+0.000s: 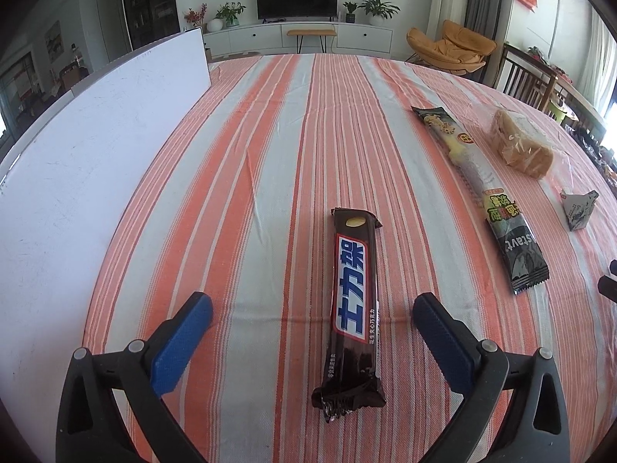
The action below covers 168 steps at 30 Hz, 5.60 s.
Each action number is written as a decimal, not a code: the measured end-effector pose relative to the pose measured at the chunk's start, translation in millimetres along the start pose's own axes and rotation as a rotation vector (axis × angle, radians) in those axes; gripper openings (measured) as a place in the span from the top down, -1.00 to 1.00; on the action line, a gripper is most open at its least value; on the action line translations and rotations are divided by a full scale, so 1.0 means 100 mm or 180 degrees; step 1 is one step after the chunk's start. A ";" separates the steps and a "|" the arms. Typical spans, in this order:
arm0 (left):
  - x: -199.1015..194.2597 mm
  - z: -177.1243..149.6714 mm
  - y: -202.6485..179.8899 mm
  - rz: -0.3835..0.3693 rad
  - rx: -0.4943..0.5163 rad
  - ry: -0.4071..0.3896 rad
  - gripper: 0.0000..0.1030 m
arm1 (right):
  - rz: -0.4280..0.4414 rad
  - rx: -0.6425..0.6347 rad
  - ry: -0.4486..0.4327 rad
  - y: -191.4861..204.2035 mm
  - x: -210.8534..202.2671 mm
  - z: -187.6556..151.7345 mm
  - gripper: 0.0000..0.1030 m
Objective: Organize snacks
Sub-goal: 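Grasp the Snickers bar with the left tool while the right tool grasps the white triangular packet, then carry both snacks into the white box and open both tools, then return both tools to the table above the remaining snacks, then close the left tool on the long yellow-printed candy packet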
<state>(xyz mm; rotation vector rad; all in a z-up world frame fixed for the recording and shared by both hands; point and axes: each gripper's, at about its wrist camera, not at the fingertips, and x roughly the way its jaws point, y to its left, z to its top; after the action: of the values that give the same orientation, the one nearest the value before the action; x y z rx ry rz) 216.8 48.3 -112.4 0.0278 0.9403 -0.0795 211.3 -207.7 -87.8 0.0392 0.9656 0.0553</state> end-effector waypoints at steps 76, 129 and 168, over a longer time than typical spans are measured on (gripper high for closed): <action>-1.88 0.33 1.78 -0.0552 -0.1240 -0.0752 0.68 | 0.1550 -0.1171 -0.0040 2.82 -1.31 1.18 0.76; 0.35 0.40 -0.23 0.0039 -0.0023 0.0005 -1.00 | -0.0478 0.0359 -0.0157 -0.13 -0.03 -0.03 -0.73; 0.35 0.40 -0.23 0.0037 -0.0026 0.0005 -1.00 | -0.0468 0.0361 -0.0146 -0.11 0.00 -0.02 -0.80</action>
<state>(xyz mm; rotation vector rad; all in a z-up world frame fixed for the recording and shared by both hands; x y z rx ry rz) 267.6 21.5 -116.6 0.0260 0.9419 -0.0648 209.8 -218.5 -89.2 0.0734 0.9226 -0.1354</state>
